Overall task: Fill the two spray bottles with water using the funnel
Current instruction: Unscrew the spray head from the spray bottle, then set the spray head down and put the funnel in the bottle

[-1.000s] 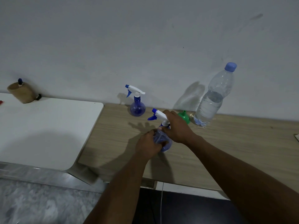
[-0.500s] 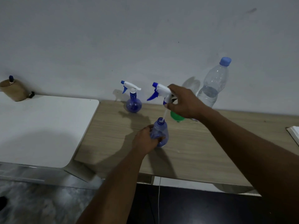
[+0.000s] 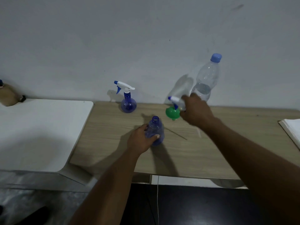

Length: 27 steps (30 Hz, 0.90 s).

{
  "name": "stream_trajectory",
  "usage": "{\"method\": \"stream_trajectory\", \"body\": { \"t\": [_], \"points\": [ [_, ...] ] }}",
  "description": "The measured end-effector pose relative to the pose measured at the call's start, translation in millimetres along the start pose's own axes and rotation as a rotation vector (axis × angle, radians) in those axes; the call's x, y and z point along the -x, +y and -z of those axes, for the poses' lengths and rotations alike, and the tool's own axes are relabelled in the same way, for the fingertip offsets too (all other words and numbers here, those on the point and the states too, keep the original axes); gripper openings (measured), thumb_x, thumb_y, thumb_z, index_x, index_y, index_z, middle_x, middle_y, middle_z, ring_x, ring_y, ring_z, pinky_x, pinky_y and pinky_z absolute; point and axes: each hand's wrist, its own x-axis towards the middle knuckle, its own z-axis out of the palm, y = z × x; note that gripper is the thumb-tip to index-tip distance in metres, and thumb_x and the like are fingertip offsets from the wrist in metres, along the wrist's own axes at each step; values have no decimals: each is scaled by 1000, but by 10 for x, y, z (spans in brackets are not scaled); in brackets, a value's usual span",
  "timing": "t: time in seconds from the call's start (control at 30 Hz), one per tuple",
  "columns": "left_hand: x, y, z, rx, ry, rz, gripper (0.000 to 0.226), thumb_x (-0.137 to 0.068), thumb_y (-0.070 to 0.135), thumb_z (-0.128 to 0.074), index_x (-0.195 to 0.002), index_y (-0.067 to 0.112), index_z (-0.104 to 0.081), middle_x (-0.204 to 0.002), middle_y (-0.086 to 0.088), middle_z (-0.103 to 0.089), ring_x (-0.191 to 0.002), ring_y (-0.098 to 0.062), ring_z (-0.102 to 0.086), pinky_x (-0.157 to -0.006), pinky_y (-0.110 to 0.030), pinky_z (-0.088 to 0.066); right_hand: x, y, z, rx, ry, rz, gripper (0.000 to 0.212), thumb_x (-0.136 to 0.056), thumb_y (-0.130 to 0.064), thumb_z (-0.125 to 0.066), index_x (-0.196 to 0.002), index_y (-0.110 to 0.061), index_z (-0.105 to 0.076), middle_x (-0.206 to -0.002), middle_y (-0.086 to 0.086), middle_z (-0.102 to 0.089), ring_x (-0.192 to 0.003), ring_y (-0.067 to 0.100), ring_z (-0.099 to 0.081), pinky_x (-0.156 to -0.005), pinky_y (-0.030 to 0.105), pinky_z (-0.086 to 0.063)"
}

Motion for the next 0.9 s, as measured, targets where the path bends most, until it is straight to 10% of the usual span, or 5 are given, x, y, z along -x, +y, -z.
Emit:
{"method": "stream_trajectory", "body": {
  "t": [0.67, 0.9],
  "points": [
    [-42, -102, -4, -11, 59, -4, 59, -77, 51, -83, -126, 25, -62, -117, 4, -72, -101, -18, -69, -91, -45, -59, 341, 28, -1380, 121, -426, -99, 53, -84, -37, -67, -130, -16, -50, -128, 11, -47, -116, 32, -52, -91, 46, -49],
    [-120, -200, -30, 3, 54, -4, 69, -70, 65, -79, -127, 30, -63, -116, 8, -72, -101, -15, -70, -90, -42, -59, -599, 37, -1123, 58, -120, -126, 64, -83, -26, -71, -138, -13, -40, -139, 17, -40, -128, 38, -42, -96, 51, -47]
  ]
}}
